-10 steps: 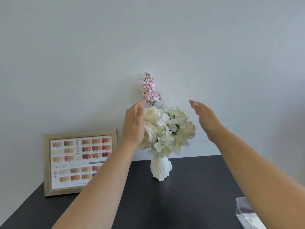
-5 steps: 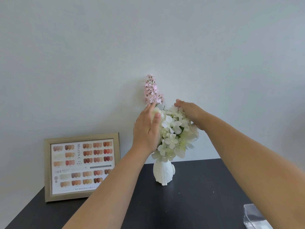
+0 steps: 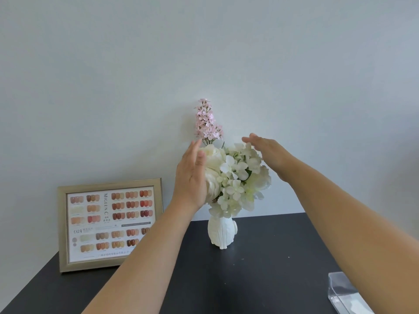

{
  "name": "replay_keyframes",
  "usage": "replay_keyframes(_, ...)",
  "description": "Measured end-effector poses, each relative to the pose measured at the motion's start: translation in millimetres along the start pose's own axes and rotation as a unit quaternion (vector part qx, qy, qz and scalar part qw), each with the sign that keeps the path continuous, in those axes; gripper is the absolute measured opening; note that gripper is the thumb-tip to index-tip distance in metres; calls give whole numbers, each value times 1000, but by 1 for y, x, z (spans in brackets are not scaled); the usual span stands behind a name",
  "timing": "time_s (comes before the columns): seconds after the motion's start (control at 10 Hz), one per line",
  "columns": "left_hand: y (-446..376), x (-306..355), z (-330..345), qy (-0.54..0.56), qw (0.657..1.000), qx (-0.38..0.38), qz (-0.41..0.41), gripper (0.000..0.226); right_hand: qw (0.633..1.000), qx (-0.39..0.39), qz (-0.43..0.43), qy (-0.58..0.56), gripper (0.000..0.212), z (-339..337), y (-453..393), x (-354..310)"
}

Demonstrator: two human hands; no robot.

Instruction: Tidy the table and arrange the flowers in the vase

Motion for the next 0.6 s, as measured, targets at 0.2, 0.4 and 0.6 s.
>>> replay_keyframes(0.2, 33, -18, 8, 154, 985, -3, -74, 71, 988, 95, -14, -120, 43, 14, 42, 49)
replay_keyframes(0.4, 36, -15, 21, 129, 987, -39, -83, 74, 985, 94, -42, -137, 46, 46, 49, 52)
replay_keyframes(0.6, 38, -16, 12, 111, 990, -4, -85, 74, 980, 148, -37, -127, 51, 34, 61, 54)
Point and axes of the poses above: each hand's wrist, its own y-axis away from the middle knuckle, its own z-axis out of the palm, x = y × z, the point moved 5 cm from there along -y, towards the middle knuckle, and after that the axes turned 12 degrees about -x, right-handed, at the moved point
